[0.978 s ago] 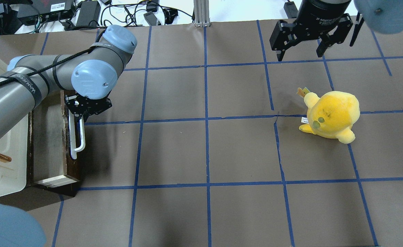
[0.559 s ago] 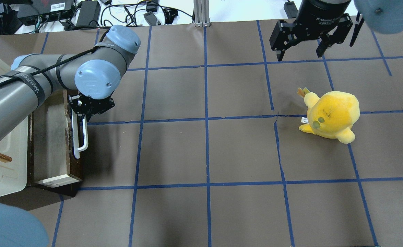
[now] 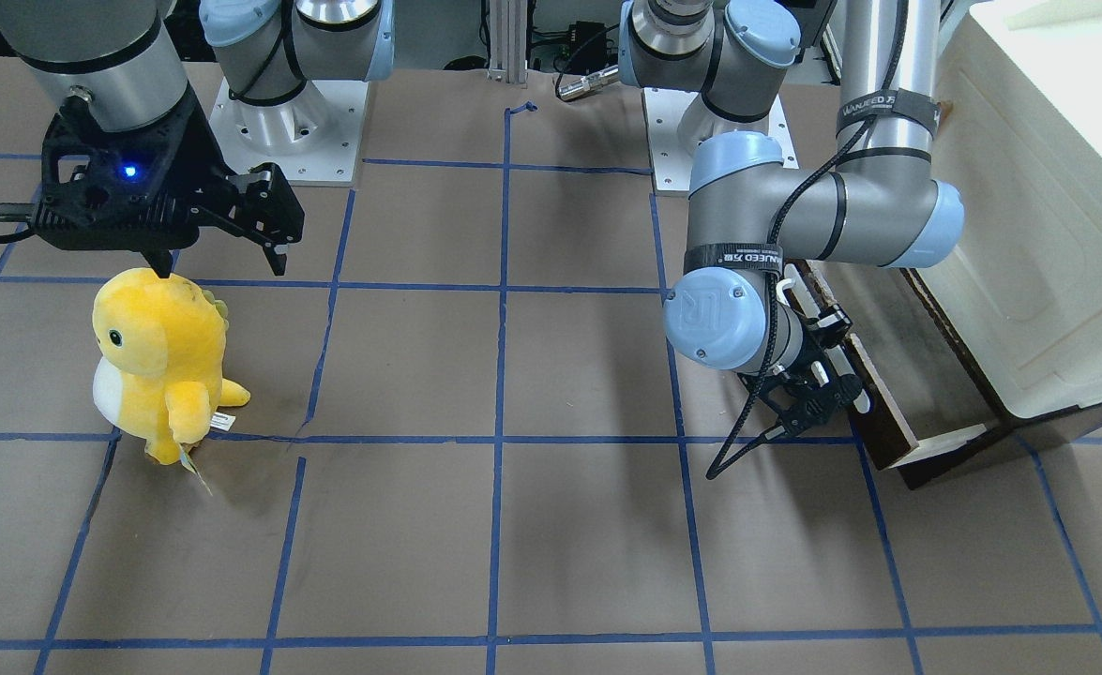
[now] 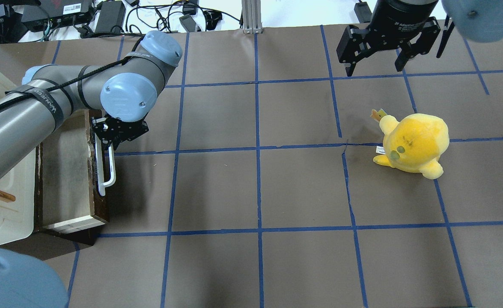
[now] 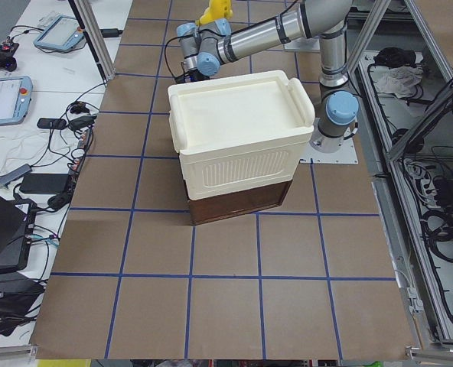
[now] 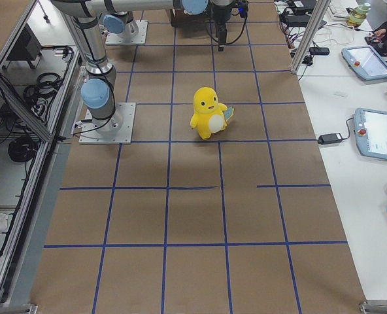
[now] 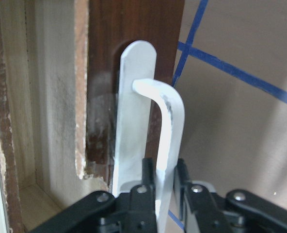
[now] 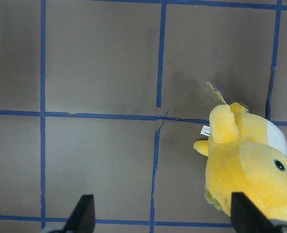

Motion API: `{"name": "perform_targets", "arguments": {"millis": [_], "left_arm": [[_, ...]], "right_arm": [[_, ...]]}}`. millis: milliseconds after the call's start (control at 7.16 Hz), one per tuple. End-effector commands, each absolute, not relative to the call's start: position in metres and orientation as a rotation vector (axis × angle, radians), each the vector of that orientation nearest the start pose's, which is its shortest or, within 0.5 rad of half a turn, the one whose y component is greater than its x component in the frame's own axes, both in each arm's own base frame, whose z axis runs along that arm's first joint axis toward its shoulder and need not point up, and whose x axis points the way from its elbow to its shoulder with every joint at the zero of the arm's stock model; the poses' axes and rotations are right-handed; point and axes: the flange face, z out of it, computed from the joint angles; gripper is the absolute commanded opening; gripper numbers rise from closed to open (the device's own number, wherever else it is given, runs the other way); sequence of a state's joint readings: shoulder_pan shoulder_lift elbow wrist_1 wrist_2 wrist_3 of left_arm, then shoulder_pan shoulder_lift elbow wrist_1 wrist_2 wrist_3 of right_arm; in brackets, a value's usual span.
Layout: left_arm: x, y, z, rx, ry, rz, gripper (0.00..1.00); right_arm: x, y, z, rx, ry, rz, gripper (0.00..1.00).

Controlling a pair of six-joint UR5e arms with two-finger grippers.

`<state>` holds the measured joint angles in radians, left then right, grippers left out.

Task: Pull drawer sideways
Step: 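Keep pulling the drawer farther out with the left gripper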

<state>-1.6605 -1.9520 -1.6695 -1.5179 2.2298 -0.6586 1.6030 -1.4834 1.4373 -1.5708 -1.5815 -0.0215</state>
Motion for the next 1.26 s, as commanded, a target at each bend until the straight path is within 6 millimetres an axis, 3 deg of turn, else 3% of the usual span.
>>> {"name": "perform_targets", "arguments": {"millis": [0,1118], "left_arm": [[-0.126,-0.56,0.273,-0.488,2.326,0.194,0.0],[-0.151,-0.565,0.27,-0.517,2.351,0.174,0.0]], "right_arm": [[0.149,-0.529,0.509,-0.084,3.149,-0.073,1.0],[0.149,-0.529,0.509,-0.084,3.149,-0.073,1.0]]}}
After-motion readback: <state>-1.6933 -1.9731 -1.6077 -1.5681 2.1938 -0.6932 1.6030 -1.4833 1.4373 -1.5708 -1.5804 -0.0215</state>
